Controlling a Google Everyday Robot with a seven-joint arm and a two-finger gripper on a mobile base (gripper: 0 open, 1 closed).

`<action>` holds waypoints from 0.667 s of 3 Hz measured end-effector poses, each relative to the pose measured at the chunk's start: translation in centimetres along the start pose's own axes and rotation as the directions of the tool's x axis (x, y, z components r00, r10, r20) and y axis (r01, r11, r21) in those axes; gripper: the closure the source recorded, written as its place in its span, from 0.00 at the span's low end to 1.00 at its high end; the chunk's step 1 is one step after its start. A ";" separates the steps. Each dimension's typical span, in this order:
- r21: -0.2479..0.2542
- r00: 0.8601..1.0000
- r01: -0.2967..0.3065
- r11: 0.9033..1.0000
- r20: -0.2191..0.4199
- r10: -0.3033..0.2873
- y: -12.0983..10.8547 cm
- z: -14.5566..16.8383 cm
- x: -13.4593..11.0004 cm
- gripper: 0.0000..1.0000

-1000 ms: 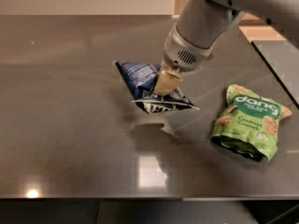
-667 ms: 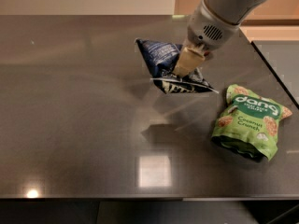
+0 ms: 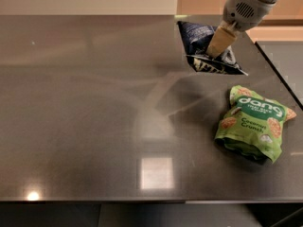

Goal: Move blue chip bag near apple

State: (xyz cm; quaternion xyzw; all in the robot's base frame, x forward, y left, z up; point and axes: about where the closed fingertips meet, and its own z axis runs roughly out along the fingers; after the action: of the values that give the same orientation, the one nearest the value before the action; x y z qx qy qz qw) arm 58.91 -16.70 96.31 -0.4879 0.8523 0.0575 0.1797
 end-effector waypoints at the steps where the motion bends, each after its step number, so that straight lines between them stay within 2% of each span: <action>1: 0.050 0.996 -0.086 0.995 0.018 0.085 -2.9 -0.1 1.9 1.00; 2: 0.055 0.996 -0.090 0.994 0.023 0.089 -3.1 0.0 1.9 1.00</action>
Offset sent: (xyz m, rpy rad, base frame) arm 0.0129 -0.0254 -0.0030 0.0084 -0.0193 -0.0815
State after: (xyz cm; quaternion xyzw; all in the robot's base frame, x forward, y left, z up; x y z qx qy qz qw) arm 60.69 -19.81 95.89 -0.4435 0.8726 0.0465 0.1994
